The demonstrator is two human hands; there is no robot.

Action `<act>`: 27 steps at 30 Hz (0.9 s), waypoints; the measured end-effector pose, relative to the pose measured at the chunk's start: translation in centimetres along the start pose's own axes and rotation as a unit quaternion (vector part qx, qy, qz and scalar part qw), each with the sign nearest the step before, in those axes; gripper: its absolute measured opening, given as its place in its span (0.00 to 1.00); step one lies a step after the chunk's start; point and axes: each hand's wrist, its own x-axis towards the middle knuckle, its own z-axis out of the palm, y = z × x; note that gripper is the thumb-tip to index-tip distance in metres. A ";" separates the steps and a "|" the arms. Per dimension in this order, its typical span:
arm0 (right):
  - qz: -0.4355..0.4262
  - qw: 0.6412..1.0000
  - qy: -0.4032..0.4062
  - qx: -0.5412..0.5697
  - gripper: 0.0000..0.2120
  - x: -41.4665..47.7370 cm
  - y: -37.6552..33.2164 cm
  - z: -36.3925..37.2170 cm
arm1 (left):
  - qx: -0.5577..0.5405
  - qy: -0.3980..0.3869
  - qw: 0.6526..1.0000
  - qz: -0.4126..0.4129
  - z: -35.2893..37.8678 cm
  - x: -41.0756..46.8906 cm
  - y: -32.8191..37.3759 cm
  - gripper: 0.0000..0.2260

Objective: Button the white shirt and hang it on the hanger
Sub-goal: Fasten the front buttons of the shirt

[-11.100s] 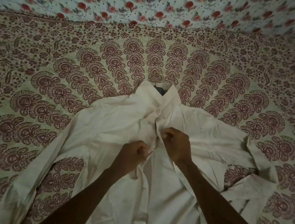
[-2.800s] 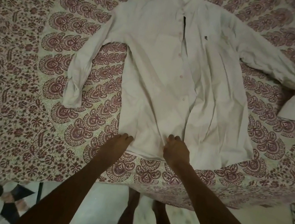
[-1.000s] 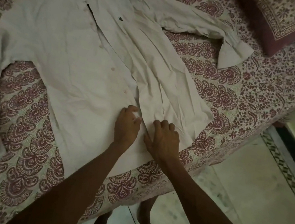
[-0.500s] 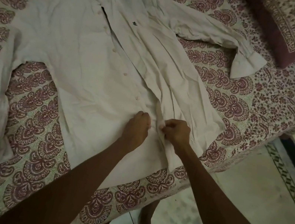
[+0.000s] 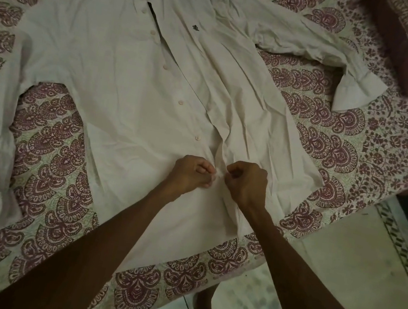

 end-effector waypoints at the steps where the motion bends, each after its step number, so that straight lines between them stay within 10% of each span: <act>1: -0.006 1.000 -0.007 0.001 0.08 0.0 0.1 -0.1 | -0.014 -0.009 1.000 -0.006 -0.1 0.0 0.0 0.06; 6: -0.083 0.993 0.000 -0.082 0.07 -0.2 0.0 -0.3 | -0.060 -0.024 0.997 -0.031 -0.3 0.0 0.2 0.06; 11: -0.107 0.957 0.227 -0.147 0.10 0.7 0.5 -3.1 | -0.086 -0.012 0.996 -0.031 0.1 -0.2 0.2 0.06; 17: -0.119 0.992 -0.040 -0.025 0.03 -0.9 -0.1 0.4 | -0.108 -0.020 0.993 -0.037 0.1 -0.1 0.0 0.06; 27: 0.153 0.946 -0.097 0.267 0.08 -0.3 1.1 0.6 | -0.090 -0.030 0.995 -0.040 0.1 0.2 0.2 0.05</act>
